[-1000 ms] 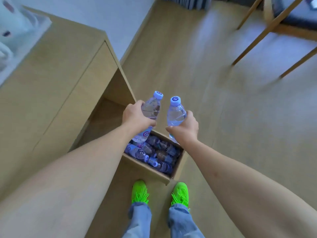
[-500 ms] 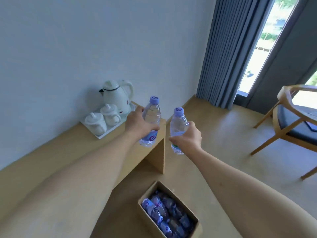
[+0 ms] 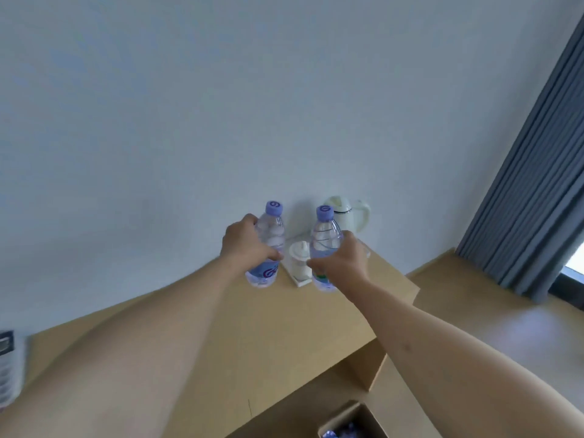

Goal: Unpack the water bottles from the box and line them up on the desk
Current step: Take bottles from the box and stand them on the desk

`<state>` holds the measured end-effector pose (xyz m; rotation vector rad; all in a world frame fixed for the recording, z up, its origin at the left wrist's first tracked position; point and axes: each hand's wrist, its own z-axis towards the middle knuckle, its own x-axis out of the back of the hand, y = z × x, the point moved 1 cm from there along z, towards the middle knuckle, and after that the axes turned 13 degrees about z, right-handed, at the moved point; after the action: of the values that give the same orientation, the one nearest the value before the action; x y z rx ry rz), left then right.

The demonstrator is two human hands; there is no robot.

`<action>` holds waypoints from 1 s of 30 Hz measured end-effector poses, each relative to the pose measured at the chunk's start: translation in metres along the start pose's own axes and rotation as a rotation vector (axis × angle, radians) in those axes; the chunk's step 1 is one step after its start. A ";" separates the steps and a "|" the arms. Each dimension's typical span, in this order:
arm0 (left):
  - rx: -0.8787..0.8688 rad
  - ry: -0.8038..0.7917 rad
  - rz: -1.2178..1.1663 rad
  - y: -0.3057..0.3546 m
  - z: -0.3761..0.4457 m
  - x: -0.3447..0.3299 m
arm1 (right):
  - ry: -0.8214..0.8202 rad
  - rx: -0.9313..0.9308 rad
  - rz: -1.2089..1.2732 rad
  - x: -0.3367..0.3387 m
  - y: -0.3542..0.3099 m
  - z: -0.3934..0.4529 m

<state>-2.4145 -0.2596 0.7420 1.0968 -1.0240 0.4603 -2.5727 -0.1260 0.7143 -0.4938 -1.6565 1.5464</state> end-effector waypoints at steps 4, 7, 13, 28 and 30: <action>0.094 0.037 -0.014 -0.070 0.006 0.037 | -0.099 0.022 -0.029 -0.072 -0.020 -0.004; 0.185 0.052 -0.007 -0.120 0.003 0.059 | -0.187 0.026 -0.030 -0.119 -0.027 -0.014; 0.372 0.108 0.027 -0.210 -0.011 0.080 | -0.382 0.018 -0.111 -0.202 -0.029 -0.028; 0.746 0.175 0.040 -0.317 -0.002 0.044 | -0.759 0.080 -0.208 -0.365 0.016 0.001; 0.776 0.203 0.026 -0.330 0.002 0.041 | -0.787 0.086 -0.244 -0.383 0.020 0.006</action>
<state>-2.1486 -0.4090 0.6100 1.6764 -0.6809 1.0193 -2.3506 -0.4116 0.5868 0.4182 -2.0995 1.7201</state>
